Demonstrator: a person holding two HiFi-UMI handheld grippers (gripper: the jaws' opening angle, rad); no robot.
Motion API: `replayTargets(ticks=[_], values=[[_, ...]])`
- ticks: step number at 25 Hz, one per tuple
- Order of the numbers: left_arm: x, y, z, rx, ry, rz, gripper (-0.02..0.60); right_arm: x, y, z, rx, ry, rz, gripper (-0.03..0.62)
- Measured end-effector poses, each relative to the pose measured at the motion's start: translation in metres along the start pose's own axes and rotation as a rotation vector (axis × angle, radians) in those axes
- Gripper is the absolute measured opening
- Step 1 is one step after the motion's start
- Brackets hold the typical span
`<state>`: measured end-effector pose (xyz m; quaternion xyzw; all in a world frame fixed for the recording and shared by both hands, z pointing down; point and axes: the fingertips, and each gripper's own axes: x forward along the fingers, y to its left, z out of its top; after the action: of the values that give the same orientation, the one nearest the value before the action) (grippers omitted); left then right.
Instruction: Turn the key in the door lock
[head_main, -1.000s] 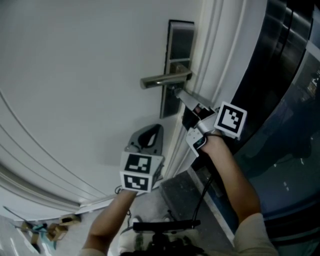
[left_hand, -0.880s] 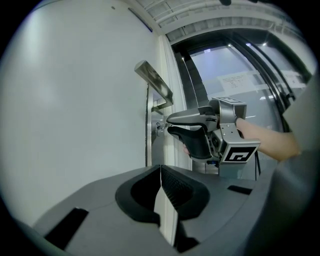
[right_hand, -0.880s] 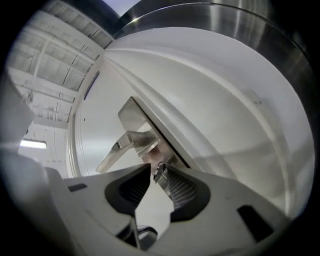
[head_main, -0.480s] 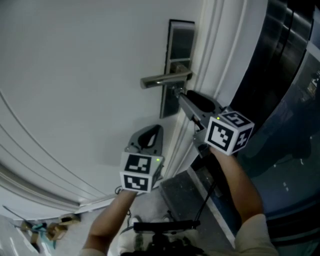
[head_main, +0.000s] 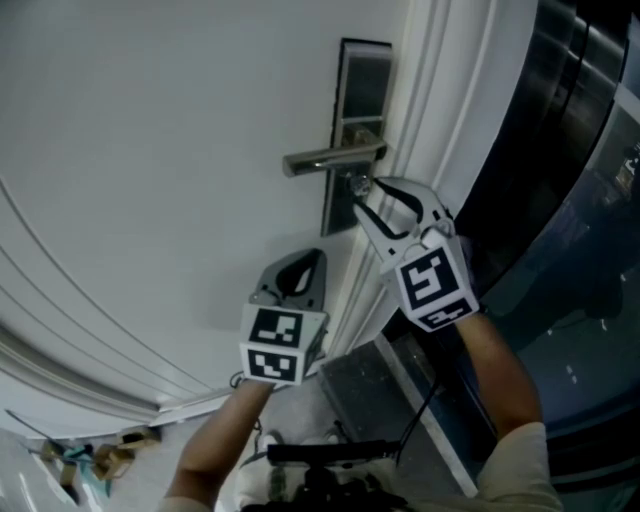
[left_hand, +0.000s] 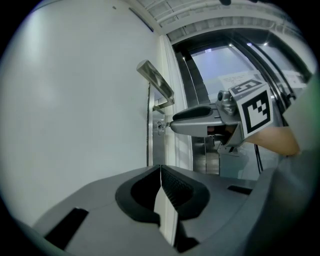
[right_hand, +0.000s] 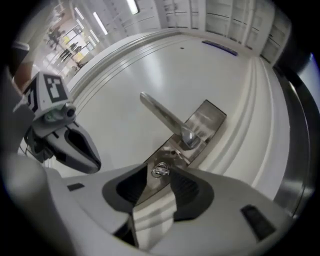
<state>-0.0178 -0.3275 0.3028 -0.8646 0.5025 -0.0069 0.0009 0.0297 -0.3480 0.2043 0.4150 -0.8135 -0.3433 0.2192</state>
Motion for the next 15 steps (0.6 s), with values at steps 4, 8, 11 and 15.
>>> replayTargets(ticks=[4, 8, 11, 15], values=[[0.000, 0.001, 0.000, -0.001, -0.001, 0.001, 0.017, 0.003, 0.005, -0.004, -0.285, 0.051, -0.035, 0.149], [0.000, 0.000, 0.000, -0.004, 0.000, 0.000, 0.017, 0.010, 0.013, -0.011, -0.591, 0.105, -0.057, 0.149], [0.000, 0.001, 0.000, -0.005, -0.002, 0.002, 0.017, 0.016, 0.014, -0.015, -0.672, 0.127, -0.059, 0.149], [-0.001, 0.003, 0.001, -0.005, -0.006, 0.008, 0.017, 0.022, 0.013, -0.017, -0.776, 0.137, -0.073, 0.149]])
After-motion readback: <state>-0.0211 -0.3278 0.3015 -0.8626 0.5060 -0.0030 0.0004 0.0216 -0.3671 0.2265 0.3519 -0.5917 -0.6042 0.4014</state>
